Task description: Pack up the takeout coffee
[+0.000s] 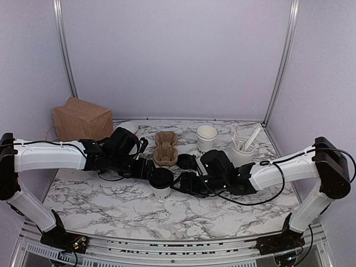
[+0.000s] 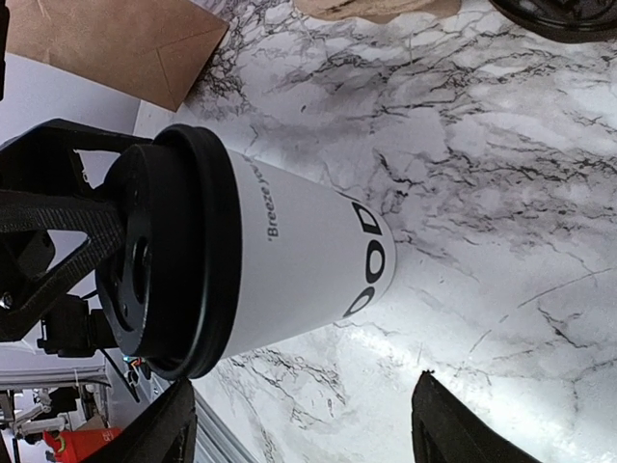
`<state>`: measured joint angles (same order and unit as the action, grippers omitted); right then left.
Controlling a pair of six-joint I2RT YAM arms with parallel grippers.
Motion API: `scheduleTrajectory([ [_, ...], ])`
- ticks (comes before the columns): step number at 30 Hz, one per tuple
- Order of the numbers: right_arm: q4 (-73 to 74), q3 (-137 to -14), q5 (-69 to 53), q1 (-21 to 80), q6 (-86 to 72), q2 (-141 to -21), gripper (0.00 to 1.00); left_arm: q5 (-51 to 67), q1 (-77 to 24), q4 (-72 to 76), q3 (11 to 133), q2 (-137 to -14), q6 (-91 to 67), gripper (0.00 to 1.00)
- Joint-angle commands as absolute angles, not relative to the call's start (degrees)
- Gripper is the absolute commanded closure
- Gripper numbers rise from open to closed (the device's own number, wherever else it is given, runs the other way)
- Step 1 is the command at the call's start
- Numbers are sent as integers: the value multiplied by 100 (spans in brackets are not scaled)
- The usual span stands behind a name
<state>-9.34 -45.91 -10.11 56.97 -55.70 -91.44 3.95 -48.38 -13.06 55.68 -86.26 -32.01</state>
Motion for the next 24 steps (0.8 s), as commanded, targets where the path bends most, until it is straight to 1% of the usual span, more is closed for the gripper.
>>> scheduleTrajectory([
  [1, -998, -4685, -1058, 5651, -5587, -9186, 26, 370, -4816, -1363, 5423, -8644, -3198, 25],
  [13, -1078, -4734, -1072, 5643, -5673, -8893, 28, 412, -4934, -1323, 5562, -8712, -3331, 27],
  [24, -1737, -4673, -1326, 5541, -5943, -9429, 39, 408, -4992, -1313, 5521, -8745, -3358, 27],
])
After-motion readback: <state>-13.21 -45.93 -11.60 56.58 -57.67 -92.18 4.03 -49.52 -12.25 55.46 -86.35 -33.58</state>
